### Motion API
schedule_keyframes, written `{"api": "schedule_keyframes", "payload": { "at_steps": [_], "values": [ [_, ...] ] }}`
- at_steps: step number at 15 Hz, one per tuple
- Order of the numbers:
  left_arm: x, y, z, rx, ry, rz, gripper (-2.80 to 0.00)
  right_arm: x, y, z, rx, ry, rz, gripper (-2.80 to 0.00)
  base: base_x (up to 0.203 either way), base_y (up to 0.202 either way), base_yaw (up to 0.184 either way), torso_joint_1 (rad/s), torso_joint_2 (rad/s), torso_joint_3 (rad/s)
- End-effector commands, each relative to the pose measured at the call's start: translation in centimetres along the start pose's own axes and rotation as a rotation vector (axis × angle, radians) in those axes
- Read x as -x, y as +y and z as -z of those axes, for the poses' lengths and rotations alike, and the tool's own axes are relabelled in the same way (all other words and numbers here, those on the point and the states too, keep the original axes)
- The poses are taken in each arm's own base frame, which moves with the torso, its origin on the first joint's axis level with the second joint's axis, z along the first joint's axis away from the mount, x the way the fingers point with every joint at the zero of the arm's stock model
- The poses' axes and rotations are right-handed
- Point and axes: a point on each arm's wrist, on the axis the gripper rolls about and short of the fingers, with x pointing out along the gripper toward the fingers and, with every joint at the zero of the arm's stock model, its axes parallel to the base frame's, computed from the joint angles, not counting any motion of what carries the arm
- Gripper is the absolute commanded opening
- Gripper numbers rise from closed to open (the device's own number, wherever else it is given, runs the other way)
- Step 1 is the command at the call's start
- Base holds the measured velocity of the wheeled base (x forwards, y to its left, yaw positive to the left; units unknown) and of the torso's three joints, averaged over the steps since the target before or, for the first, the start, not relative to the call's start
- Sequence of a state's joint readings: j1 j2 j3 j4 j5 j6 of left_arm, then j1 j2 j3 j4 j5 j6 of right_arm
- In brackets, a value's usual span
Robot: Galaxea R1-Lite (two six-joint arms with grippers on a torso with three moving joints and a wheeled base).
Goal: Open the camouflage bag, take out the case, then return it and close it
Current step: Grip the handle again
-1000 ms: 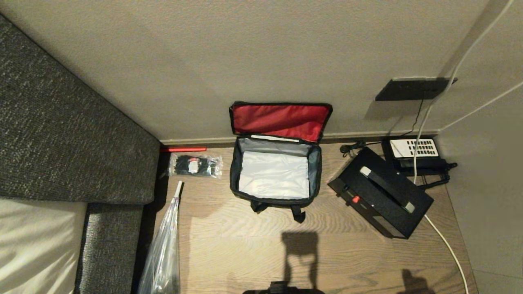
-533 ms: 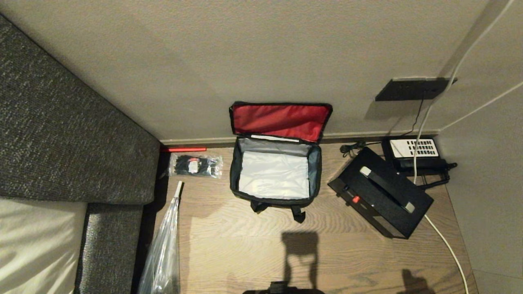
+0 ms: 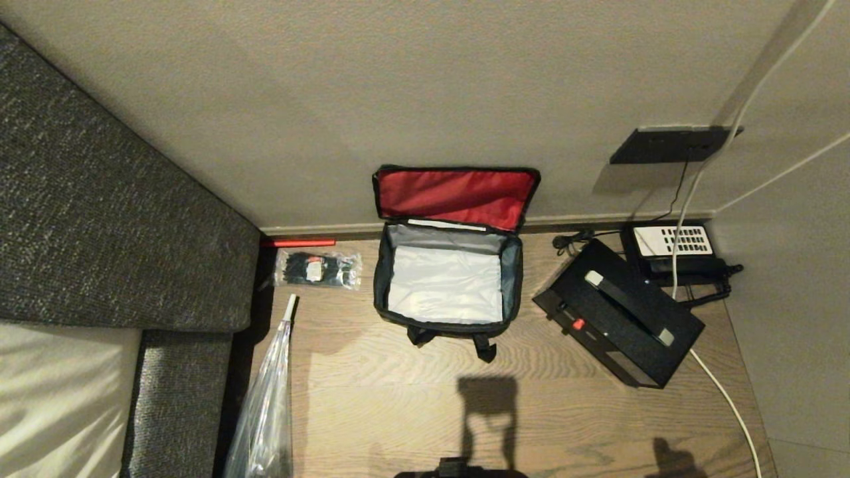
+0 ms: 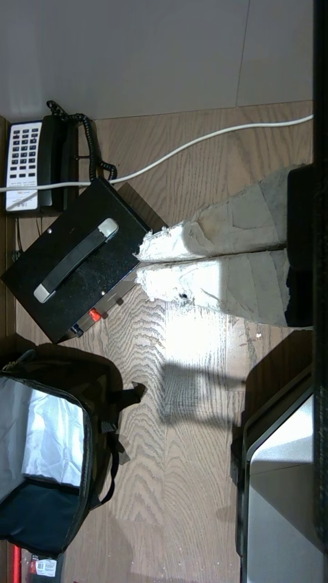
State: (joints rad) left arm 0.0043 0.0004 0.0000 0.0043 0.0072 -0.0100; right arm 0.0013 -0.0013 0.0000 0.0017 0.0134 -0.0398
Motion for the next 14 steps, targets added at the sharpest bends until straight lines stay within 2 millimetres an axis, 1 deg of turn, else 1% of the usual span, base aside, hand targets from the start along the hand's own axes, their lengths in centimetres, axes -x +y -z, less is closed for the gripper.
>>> {"api": "schedule_keyframes", "payload": {
  "at_steps": [1,14],
  "values": [
    [-0.01,0.0,0.09,0.0,0.001,-0.001,-2.8,0.03,0.0,0.01,0.0,-0.005,-0.001,-2.8,0.0,0.0,0.0,0.0,0.0,0.0],
    [-0.01,0.0,0.09,0.001,0.001,-0.002,-2.8,0.04,0.0,0.01,0.0,-0.005,-0.001,-2.8,0.0,0.0,0.0,0.0,0.0,0.0]
  ]
}}
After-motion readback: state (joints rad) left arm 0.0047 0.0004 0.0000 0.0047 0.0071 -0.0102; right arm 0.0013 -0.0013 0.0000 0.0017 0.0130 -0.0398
